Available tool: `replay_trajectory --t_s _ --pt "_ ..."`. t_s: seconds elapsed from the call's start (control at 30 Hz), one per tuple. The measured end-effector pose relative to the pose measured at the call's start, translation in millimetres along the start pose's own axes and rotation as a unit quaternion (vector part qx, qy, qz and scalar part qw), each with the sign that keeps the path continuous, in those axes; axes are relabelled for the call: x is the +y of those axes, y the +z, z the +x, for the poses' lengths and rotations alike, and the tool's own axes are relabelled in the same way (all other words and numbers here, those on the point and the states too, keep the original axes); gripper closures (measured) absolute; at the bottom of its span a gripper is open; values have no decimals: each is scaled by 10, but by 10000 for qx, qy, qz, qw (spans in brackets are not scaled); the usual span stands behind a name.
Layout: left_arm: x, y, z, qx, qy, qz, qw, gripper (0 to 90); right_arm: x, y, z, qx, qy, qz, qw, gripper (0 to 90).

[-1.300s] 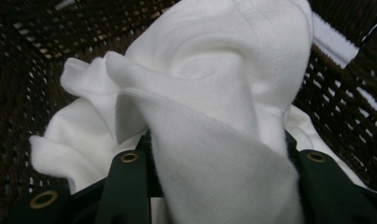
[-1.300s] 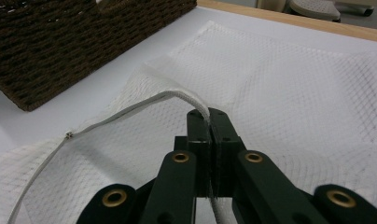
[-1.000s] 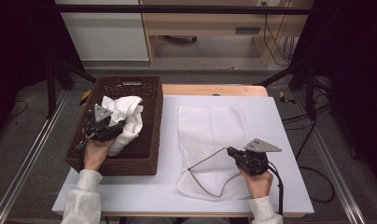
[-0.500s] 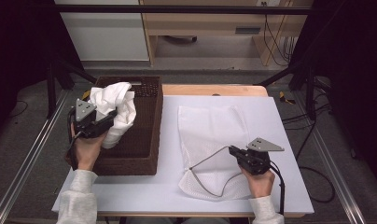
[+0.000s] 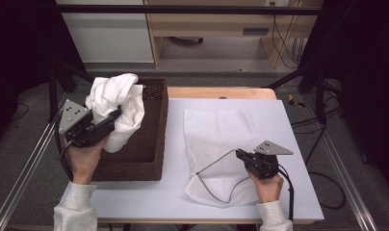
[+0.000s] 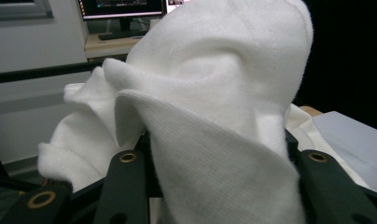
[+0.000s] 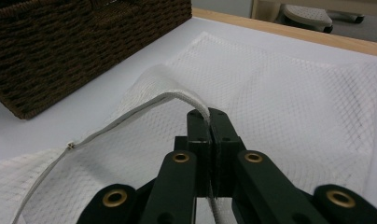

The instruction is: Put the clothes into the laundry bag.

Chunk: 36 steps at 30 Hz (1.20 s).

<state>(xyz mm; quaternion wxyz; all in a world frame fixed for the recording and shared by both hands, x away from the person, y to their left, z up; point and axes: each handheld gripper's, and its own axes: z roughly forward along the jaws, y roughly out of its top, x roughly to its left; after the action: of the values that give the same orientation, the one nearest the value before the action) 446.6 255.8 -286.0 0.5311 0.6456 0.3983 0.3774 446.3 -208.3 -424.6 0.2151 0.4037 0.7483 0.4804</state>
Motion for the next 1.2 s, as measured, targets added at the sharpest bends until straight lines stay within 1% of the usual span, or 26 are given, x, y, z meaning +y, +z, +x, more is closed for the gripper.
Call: replay_trajectory --t_s 0.1,0.2,0.3,0.4,0.53,0.67,0.8,0.9,1.03,1.1,1.13,1.17,1.2 --pt "86 -100 -109 -118 124 -142 9998 535 9 3 3 -4 -5 -15 10000 888" --pt "125 -155 -187 -211 206 -188 9994 535 13 3 4 -6 16 -23 10000 888" --pt "156 -213 -283 -348 228 -192 9989 533 14 6 8 -7 16 -18 10000 888" --pt "172 -275 -399 -543 266 -221 9979 532 21 11 5 -4 -12 -17 10000 888" --pt "177 -343 -586 -807 363 -258 9957 532 40 17 9 -20 -11 -37 10000 888" --pt "168 -360 -794 -1052 506 -255 9928 531 58 13 17 -25 -15 -47 10000 888" --pt "145 -334 -1004 -1308 616 -275 9891 531 53 15 19 -13 -16 -80 10000 888" --pt "130 -314 -1105 -1444 642 -248 9871 531 46 20 18 -23 -12 -63 10000 888" --pt "54 -279 -1287 -1752 670 -185 9821 531 45 33 3 -35 -6 -77 10000 888" --pt "6 -253 -1373 -1879 750 -166 9792 531 45 47 -4 -44 4 -71 10000 888" --pt "-21 -240 -1417 -1935 729 -127 9783 531 45 54 -9 -51 6 -59 10000 888" --pt "-49 -228 -1463 -2054 699 -59 9762 531 46 64 -14 -60 22 -56 10000 888" --pt "-77 -216 -1503 -2133 682 -26 9746 531 48 74 -21 -67 36 -51 10000 888"
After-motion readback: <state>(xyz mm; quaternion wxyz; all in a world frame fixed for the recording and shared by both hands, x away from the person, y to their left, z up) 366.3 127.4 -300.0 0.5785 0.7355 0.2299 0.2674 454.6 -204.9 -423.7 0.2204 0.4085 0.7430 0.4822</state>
